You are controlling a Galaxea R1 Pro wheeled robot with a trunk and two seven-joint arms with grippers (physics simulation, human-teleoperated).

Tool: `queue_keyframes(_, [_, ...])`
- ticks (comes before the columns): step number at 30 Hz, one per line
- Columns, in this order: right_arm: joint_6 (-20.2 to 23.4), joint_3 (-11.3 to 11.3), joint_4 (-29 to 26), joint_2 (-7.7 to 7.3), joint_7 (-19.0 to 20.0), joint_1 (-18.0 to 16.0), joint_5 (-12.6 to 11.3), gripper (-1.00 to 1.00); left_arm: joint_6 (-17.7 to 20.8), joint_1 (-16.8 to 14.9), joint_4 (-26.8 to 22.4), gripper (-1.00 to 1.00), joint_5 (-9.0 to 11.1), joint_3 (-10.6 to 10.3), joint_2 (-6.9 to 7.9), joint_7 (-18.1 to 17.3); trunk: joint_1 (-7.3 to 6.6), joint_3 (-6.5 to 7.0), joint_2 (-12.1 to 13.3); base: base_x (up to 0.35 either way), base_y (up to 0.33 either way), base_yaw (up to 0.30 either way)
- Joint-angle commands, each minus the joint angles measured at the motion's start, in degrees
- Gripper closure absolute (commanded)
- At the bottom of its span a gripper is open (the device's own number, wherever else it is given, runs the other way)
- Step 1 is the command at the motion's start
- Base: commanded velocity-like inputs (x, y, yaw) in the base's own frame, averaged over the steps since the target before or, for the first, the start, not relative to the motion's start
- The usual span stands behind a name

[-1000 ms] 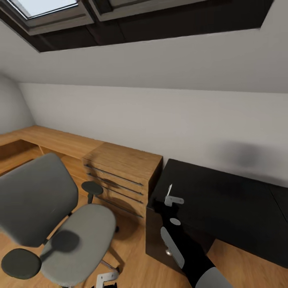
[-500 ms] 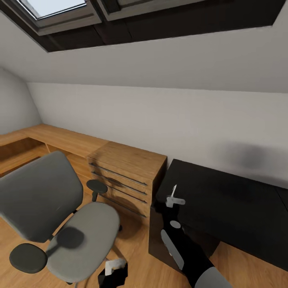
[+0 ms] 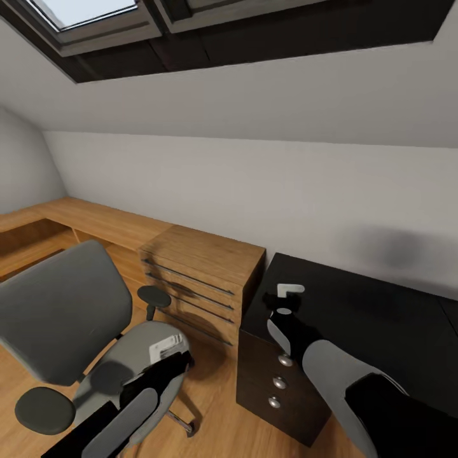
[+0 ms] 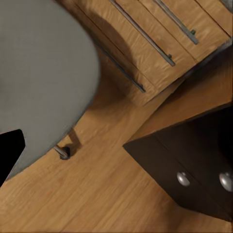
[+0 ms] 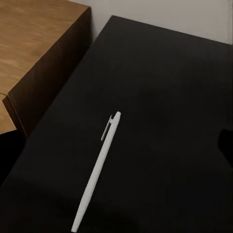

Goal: In the bedroom, organize the workspace by keeping the computer under the desk, ensuring the monitor is on the desk, placing the keyboard on the desk next to the monitor, placing the mouse on the desk next to the keyboard, moving the folder from the swivel chair onto the desk next to the mouse, stacking the notebook on top of the folder with the pen on top of the notebook, and positioning the swivel chair next to the desk.

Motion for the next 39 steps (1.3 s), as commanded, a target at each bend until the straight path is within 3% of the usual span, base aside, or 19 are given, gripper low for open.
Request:
queue_keyframes(1, [-0.3, 0.5, 0.2, -0.01, -0.3, -0.2, -0.6, -1.0, 1.0, -0.1, -0.5, -1.0, 0.2, 1.1, 0.05, 0.4, 0.01, -0.07, -0.1, 0.0, 0.0, 0.0])
queue_keyframes(2, [-0.5, 0.5, 0.5, 0.01, -0.2, -0.3, -0.7, -1.0, 1.5, -0.1, -0.8, -1.0, 0.2, 2.0, 0.05, 0.5, 0.01, -0.07, -0.1, 0.0, 0.0, 0.0])
queue_keyframes(3, [-1.3, 0.4, 2.8, 0.17, -0.2, -0.4, -3.0, -1.0, 3.1, -0.1, -2.8, -1.0, 0.2, 4.7, 0.08, 0.7, 0.01, -0.07, -0.1, 0.0, 0.0, 0.0])
queue_keyframes(6, [-1.5, 0.5, 4.3, 0.25, -0.1, -0.4, -6.0, -1.0, 3.3, -0.1, -3.0, -1.0, 0.2, 4.8, 0.16, 0.9, 0.01, -0.07, -0.1, 0.0, 0.0, 0.0])
queue_keyframes(7, [-1.8, 0.6, 5.2, 0.37, -0.1, -0.3, -8.8, -1.0, 3.3, -0.1, -2.7, -1.0, 0.1, 3.3, 0.22, 1.0, 0.01, -0.07, -0.1, 0.0, 0.0, 0.0])
queue_keyframes(11, [-2.0, 0.6, 5.7, 0.43, 0.0, -0.2, -10.2, -1.0, 3.3, -0.1, -2.2, -1.0, -1.7, 1.1, 0.27, 1.0, 0.01, -0.07, -0.1, 0.042, 0.001, 0.0])
queue_keyframes(12, [-2.0, 0.6, 5.9, 0.4, 0.1, -0.1, -10.6, -1.0, 3.2, -0.1, -2.1, -1.0, -5.0, -0.1, 0.22, 1.0, 0.01, -0.07, -0.1, 0.19, 0.041, 0.0])
queue_keyframes(14, [-1.9, 0.6, 6.1, 0.34, 0.4, 0.0, -10.9, -1.0, 3.1, -0.1, -2.0, -1.0, -8.0, -1.6, 0.19, 1.0, 0.01, -0.07, -0.1, 0.235, 0.037, 0.0])
queue_keyframes(17, [-1.9, 0.5, 6.3, 0.25, 1.8, 0.2, -11.1, -1.0, 3.1, -0.1, -1.9, -1.0, -10.5, -3.5, 0.16, 1.0, 0.01, -0.07, -0.1, 0.278, 0.018, 0.0])
queue_keyframes(33, [-1.5, 0.5, 6.7, 0.17, 2.8, 0.9, -11.0, -1.0, 3.1, -0.1, -1.4, -1.0, -11.3, -3.8, 0.23, 0.8, 0.01, -0.07, -0.1, 0.202, 0.074, 0.0])
queue_keyframes(39, [3.3, 0.4, 6.6, -1.02, 2.8, 0.9, -11.6, -1.0, 3.2, -0.1, -4.1, -1.0, -11.3, -3.6, 0.24, 0.9, 0.67, -0.61, -1.3, 0.007, 0.003, 0.0])
